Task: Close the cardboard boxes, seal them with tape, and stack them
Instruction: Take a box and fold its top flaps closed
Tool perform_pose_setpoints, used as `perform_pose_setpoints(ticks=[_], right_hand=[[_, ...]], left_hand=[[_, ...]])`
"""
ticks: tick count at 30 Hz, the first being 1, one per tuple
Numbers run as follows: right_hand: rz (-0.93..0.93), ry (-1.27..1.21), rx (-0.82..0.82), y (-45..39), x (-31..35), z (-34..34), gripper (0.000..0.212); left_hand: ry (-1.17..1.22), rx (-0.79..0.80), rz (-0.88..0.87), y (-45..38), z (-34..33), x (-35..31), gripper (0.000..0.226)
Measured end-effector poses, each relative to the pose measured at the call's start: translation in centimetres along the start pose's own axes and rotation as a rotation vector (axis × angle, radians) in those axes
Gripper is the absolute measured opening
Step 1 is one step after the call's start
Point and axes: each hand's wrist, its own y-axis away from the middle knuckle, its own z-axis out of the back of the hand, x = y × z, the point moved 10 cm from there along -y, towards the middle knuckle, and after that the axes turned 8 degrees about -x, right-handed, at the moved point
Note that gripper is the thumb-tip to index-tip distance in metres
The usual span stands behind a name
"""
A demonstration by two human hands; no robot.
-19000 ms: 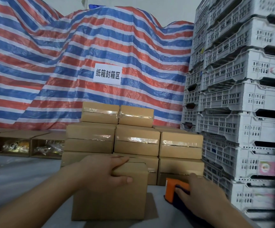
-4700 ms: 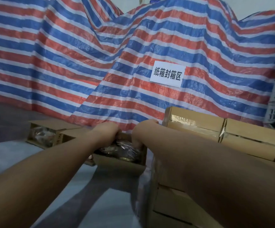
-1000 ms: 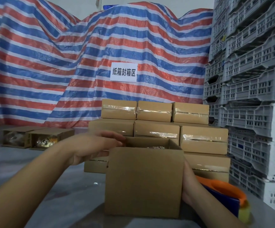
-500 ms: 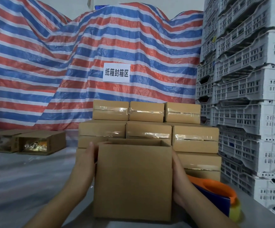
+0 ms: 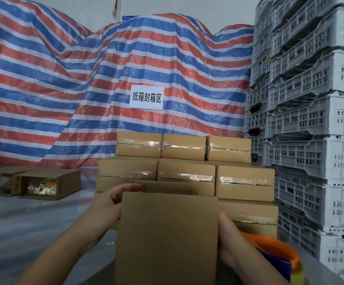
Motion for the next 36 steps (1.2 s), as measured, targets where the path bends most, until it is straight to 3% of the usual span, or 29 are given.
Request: perform_pose_setpoints(ticks=[6,10,12,16,21,26,28,33,36], right_hand=[[0.007,0.019,0.053,-0.5,-0.1,0.1,0.031],[0.032,-0.01,0.072,-0.8,-0.2,0.0,0.033],[0.053,-0.016,0.071,-0.7,0.2,0.0,0.033],[0.103,-0.026,0.056,-0.6,0.8,0.2,0.036],[0.09,-0.02,0.066,-0.9,0.4,0.3,0.044],[0.07,0.006,0.034,-0.6,0.6,0.4,0.034],[0.049,-0.018,0.02,-0.9,0.3,0.5,0.044],[0.042,-0.114,0.111,-0.6,0.5,0.1,0.065],[0.001,-0.122,0.178,-0.5,0.2,-0.1,0.077]], left_hand=[[0.08,-0.097,-0.028,0.3,0.3,0.3,0.021],[0.143,-0.118,-0.03,1.0,0.4,0.0,0.059],[0.124,-0.099,-0.058,1.3,0.1,-0.1,0.065],[0.035,-0.076,-0.151,1.7,-0.7,-0.7,0.045],[0.107,-0.08,-0.11,1.4,-0.7,-0.5,0.037],[0.161,-0.087,-0.089,1.2,-0.8,-0.1,0.034],[0.202,-0.102,-0.081,0.9,-0.8,0.2,0.032],[0.275,-0.151,-0.056,0.6,-0.5,0.8,0.058],[0.357,-0.072,0.087,0.5,-1.5,2.0,0.06]])
